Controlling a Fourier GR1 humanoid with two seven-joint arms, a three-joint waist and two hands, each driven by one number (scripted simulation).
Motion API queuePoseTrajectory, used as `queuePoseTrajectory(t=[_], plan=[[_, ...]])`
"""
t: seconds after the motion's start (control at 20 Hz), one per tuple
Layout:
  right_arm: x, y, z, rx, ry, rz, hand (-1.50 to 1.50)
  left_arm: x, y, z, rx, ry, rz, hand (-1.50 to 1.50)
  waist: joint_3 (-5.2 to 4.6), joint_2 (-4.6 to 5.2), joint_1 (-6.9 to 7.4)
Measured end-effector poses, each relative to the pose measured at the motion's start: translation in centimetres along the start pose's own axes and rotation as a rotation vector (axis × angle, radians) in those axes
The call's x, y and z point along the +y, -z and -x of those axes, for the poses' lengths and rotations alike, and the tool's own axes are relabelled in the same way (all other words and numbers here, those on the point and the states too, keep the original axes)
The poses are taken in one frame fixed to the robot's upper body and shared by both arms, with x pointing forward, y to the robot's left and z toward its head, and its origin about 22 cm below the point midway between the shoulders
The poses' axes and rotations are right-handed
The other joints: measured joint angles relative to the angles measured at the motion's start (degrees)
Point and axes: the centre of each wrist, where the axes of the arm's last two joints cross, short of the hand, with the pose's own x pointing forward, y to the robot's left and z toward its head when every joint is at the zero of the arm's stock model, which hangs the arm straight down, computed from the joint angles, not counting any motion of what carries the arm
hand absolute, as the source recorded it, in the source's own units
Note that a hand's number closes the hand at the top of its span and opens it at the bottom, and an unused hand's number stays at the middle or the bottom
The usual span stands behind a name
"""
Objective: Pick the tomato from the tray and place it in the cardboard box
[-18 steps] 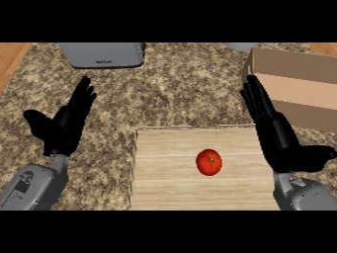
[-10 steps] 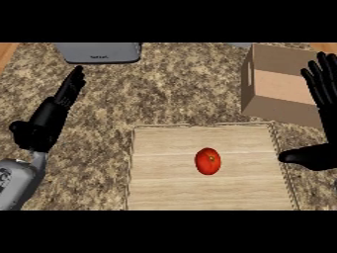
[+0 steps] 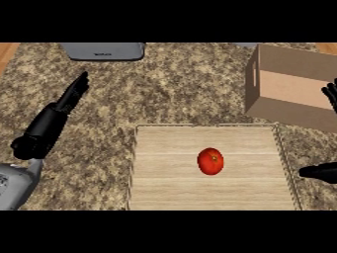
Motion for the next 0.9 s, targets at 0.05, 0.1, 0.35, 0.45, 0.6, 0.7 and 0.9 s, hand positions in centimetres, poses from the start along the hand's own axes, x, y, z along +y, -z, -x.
queuePoseTrajectory(t=[0.05, 0.1, 0.35, 0.45, 0.6, 0.7, 0.9], plan=[[-0.2, 0.3, -0.1, -0.017, -0.029, -0.027, -1.5, -0.3, 0.0, 0.0, -0.003, 0.003, 0.003, 0.0, -0.02, -0.02, 0.03], [-0.1, 0.3, -0.2, -0.025, -0.056, -0.057, -1.5, -0.2, -0.2, 0.0, -0.005, 0.008, 0.004, 0.0, -0.05, -0.06, 0.05], [-0.2, 1.7, -1.9, 0.007, -0.227, -0.273, -1.5, 0.3, 0.0, -0.3, -0.005, 0.007, 0.014, 0.0, -0.15, -0.14, -0.06], [0.3, 2.3, -3.0, 0.024, -0.292, -0.362, -1.5, 0.4, -0.2, -0.1, -0.002, 0.008, 0.01, 0.0, -0.18, -0.22, -0.15], [1.8, 3.6, -5.4, 0.039, -0.368, -0.47, -1.5, 1.1, -0.5, 0.4, 0.002, 0.012, 0.008, 0.0, -0.23, -0.28, -0.32], [2.7, 4.0, -6.3, 0.056, -0.417, -0.528, -1.5, 0.7, -0.4, 0.1, -0.001, 0.012, 0.012, 0.0, -0.22, -0.29, -0.29], [5.4, 4.5, -9.0, 0.107, -0.512, -0.604, -1.5, 0.6, -0.3, 0.0, 0.002, 0.013, 0.013, 0.0, -0.22, -0.32, -0.43]])
